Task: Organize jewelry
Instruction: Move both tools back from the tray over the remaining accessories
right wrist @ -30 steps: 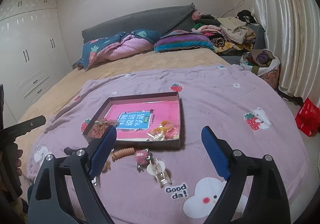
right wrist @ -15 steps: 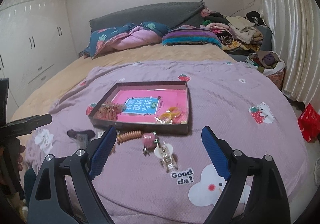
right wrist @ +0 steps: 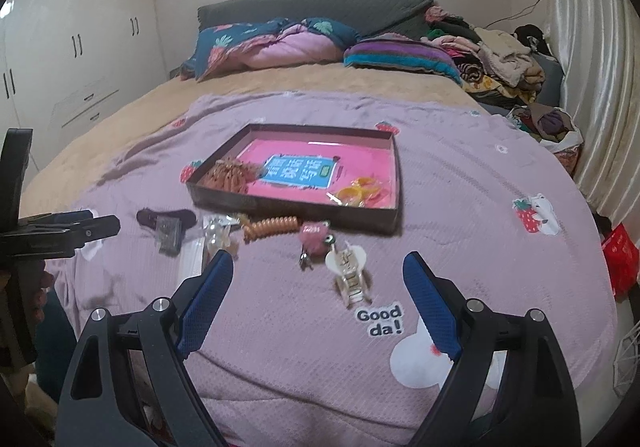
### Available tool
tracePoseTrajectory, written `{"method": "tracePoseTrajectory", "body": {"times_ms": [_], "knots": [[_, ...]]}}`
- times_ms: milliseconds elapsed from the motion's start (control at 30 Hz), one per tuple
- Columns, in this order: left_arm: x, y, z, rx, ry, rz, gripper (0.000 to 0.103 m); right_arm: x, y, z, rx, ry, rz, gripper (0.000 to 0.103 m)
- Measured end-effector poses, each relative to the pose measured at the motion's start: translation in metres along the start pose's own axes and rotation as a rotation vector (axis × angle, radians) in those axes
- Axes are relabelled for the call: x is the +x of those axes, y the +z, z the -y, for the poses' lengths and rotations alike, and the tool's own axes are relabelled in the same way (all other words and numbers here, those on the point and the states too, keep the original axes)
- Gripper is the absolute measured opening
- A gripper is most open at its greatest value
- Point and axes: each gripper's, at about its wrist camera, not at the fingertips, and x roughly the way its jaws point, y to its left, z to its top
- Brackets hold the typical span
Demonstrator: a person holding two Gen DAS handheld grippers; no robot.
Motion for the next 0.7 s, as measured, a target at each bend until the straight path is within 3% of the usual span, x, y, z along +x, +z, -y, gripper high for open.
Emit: {"method": "tracePoseTrajectory", "body": {"times_ms": [500,700], "knots": [[0.042,-0.016,-0.017,-0.054,-0.037,-0.082,0.093,0.037,-0.009,-0.017,-0.061,0.033,-0.106,0.086],[0.061,-0.01,-0.016,-0.048,-0.044,-0.097,0.093,0.064,-0.002,-0.01,-0.075,0.006,-0.136,0.086]]}}
